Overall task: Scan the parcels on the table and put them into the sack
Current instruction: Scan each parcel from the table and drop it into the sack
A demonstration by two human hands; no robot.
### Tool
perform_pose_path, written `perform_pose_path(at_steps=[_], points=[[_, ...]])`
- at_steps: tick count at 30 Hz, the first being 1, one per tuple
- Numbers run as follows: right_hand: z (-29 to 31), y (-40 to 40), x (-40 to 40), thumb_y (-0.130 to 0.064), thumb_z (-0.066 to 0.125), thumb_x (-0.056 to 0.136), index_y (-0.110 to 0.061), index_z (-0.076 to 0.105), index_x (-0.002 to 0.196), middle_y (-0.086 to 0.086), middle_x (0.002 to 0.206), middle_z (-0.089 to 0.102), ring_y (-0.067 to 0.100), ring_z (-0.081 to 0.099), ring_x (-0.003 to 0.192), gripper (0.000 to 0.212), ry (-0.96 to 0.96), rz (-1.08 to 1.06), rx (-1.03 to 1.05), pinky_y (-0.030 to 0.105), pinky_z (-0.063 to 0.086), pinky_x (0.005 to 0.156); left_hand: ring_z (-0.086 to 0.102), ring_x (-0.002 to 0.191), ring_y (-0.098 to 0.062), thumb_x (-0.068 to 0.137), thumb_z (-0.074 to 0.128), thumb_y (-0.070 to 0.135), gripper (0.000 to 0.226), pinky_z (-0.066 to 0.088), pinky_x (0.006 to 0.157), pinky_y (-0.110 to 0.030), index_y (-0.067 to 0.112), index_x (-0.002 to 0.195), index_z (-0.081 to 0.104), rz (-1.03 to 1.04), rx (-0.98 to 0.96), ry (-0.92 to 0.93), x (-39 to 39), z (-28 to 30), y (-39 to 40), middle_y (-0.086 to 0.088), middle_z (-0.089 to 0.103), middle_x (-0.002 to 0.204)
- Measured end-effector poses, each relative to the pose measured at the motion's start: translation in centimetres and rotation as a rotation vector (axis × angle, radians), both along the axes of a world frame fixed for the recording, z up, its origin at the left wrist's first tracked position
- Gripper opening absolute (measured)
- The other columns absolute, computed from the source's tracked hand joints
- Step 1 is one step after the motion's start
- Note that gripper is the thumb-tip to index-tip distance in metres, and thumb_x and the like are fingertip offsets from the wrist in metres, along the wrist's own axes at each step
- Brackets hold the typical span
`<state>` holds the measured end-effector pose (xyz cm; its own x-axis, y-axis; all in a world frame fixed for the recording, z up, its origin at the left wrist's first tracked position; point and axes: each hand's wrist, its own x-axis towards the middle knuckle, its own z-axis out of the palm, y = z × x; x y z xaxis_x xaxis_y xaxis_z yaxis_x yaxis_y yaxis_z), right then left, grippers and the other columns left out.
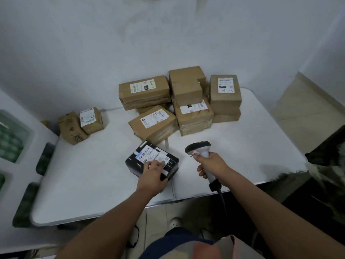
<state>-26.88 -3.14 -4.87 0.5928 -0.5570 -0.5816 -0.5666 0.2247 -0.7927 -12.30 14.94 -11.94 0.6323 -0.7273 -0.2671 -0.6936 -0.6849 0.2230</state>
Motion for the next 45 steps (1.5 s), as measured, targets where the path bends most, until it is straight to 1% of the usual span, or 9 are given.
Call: perform_pose_path(at_steps=[3,7,9,14,18,22,28,35,45], points=[[0.1,-0.6,-1.2,-0.04,0.065,0.092,-0.006,0.061,0.108,0.01,0.069,0.068,0.018,0.062,0.054,0.038,-0.01,-0.019,-0.002,0.026,0.049,0.052,0.019,0.136,-0.028,0.092,0.057,0.041,0.064,0.053,0.09,-0.042,0.021,0.147,0.031,0.046,0.039,-0.019,-2.0,0.1,-2.2,-0.001,0.031,0.143],[-0.2,-1.1,-2.0,-0.037,0.065,0.092,-0.005,0.061,0.108,0.011,0.068,0.067,0.02,0.061,0.053,0.036,-0.012,-0.06,0.003,0.027,0.048,0.052,0.02,0.136,-0.029,0.094,0.058,0.034,0.065,0.05,0.098,-0.042,0.016,0.148,0.028,0.097,0.021,-0.001,-4.3,0.1,-4.9,-0.005,0.029,0.143],[-0.2,-1.2,-2.3,-0.036,0.065,0.092,-0.004,0.062,0.106,0.011,0.066,0.066,0.02,0.061,0.052,0.035,-0.009,-0.076,-0.003,0.026,0.047,0.05,0.022,0.135,-0.029,0.092,0.06,0.03,0.067,0.048,0.099,-0.042,0.017,0.149,0.028,0.026,0.007,0.002,-5.8,0.2,-6.2,-0.005,0.029,0.143],[-0.1,-2.2,-2.9,-0.033,0.065,0.092,-0.004,0.063,0.097,0.008,0.061,0.065,0.02,0.061,0.05,0.03,0.012,-0.112,-0.054,0.028,0.049,0.051,0.027,0.135,-0.022,0.089,0.059,0.019,0.068,0.054,0.089,-0.039,0.022,0.152,0.032,-0.316,-0.068,0.048,-7.6,-0.6,-8.1,0.0,0.033,0.143],[0.5,-3.3,-3.3,-0.034,0.064,0.093,-0.007,0.062,0.094,0.008,0.061,0.065,0.018,0.06,0.048,0.027,0.017,-0.171,-0.09,0.028,0.05,0.051,0.024,0.138,-0.019,0.093,0.055,0.015,0.065,0.053,0.091,-0.037,0.024,0.153,0.032,-0.449,-0.086,0.044,-6.4,-1.0,-9.0,0.001,0.033,0.146],[1.9,-4.4,-3.2,-0.039,0.065,0.092,-0.007,0.059,0.092,0.01,0.06,0.065,0.018,0.059,0.045,0.032,0.001,-0.264,-0.091,0.024,0.047,0.046,0.023,0.14,-0.018,0.093,0.055,0.016,0.063,0.053,0.093,-0.037,0.024,0.152,0.035,-0.509,-0.121,0.056,-5.5,-1.2,-9.8,0.003,0.034,0.147],[4.1,-5.5,-1.8,-0.042,0.064,0.093,-0.004,0.058,0.09,0.01,0.058,0.063,0.018,0.059,0.046,0.038,0.013,-0.281,-0.1,0.025,0.048,0.047,0.017,0.143,-0.016,0.095,0.055,0.018,0.062,0.05,0.101,-0.038,0.024,0.153,0.032,-0.574,-0.117,0.073,-4.5,-1.3,-11.6,0.006,0.029,0.151],[5.6,-5.9,0.0,-0.044,0.063,0.092,0.0,0.059,0.094,0.012,0.062,0.062,0.02,0.059,0.049,0.044,0.049,-0.306,-0.084,0.027,0.05,0.05,0.021,0.14,-0.02,0.094,0.054,0.019,0.061,0.055,0.092,-0.041,0.021,0.151,0.034,-0.687,-0.14,0.078,-3.0,-1.8,-12.7,0.003,0.033,0.147],[6.2,-6.3,0.4,-0.044,0.063,0.092,-0.002,0.06,0.096,0.011,0.063,0.064,0.019,0.061,0.05,0.042,0.143,-0.273,-0.156,0.026,0.048,0.049,0.022,0.139,-0.021,0.095,0.055,0.018,0.06,0.055,0.093,-0.04,0.02,0.151,0.034,-0.729,-0.173,0.079,-2.5,-2.1,-13.4,0.001,0.035,0.147]])
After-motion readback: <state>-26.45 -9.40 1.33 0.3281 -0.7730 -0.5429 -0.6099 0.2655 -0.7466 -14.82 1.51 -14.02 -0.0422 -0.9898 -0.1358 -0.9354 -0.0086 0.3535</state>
